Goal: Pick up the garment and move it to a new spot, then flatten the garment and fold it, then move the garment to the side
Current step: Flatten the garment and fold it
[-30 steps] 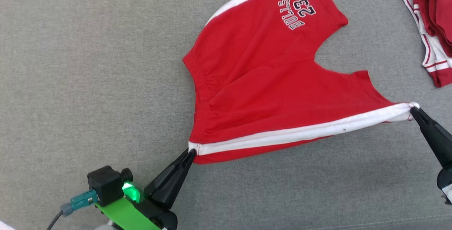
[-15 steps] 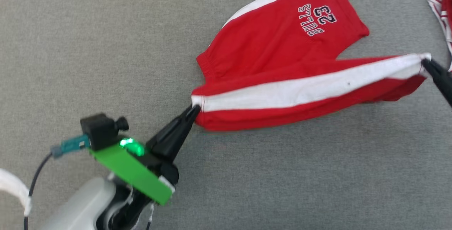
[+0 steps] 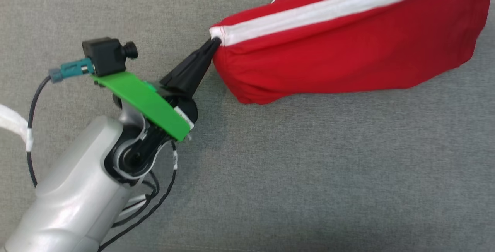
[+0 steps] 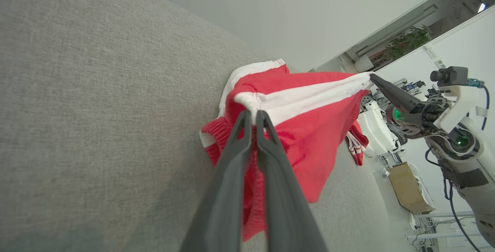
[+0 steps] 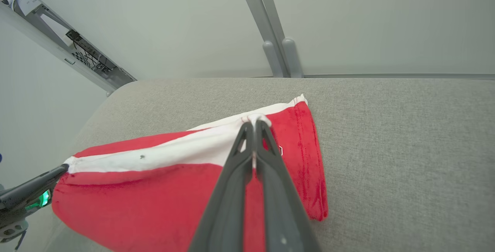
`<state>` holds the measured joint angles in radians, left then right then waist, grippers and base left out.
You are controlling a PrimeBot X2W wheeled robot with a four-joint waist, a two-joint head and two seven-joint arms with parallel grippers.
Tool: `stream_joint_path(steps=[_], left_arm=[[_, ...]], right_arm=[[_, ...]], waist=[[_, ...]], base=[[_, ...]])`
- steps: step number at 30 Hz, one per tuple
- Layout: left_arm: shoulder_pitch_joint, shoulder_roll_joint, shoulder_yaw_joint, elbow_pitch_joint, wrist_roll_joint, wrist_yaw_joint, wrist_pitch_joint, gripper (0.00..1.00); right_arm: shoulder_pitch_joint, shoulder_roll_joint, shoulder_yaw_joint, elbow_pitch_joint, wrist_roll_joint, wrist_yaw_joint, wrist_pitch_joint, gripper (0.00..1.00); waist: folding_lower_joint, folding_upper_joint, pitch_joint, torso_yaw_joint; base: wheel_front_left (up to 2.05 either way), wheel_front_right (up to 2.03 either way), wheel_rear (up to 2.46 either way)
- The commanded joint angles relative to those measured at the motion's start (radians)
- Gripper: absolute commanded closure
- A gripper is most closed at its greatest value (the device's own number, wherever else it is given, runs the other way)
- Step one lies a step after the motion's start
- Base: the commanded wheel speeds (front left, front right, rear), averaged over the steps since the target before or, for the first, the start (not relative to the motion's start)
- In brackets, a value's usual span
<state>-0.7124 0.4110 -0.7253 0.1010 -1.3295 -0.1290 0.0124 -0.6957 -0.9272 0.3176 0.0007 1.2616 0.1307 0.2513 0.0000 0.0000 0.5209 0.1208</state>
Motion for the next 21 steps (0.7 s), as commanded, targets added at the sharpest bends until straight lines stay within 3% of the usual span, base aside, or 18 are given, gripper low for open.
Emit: stream_joint_path(steps=[1,11,20,21], left_arm=[[-0.030,-0.014,0.002,0.007,-0.014,-0.003,0.004,1.00],[-0.146,-0.063,-0.015,0.092,0.002,-0.003,-0.013,1.00],[-0.197,-0.089,-0.037,0.156,0.011,-0.003,-0.043,1.00],[-0.200,-0.091,-0.041,0.160,0.012,-0.003,-0.043,1.00]], right_arm=[[-0.040,0.010,0.008,0.022,-0.012,0.000,0.015,1.00],[-0.265,0.071,0.080,0.195,-0.097,0.000,0.099,1.00],[-0.358,0.105,0.126,0.305,-0.143,0.000,0.079,1.00],[-0.362,0.106,0.130,0.313,-0.145,0.000,0.075,0.90]], waist=[[0.0000,0.0000,0.042,0.033],[0.0000,0.0000,0.104,0.063],[0.0000,0.0000,0.134,0.077],[0.0000,0.0000,0.136,0.078]], base=[[0.00,0.00,0.00],[0.00,0.00,0.00],[0.00,0.00,0.00],[0.00,0.00,0.00]])
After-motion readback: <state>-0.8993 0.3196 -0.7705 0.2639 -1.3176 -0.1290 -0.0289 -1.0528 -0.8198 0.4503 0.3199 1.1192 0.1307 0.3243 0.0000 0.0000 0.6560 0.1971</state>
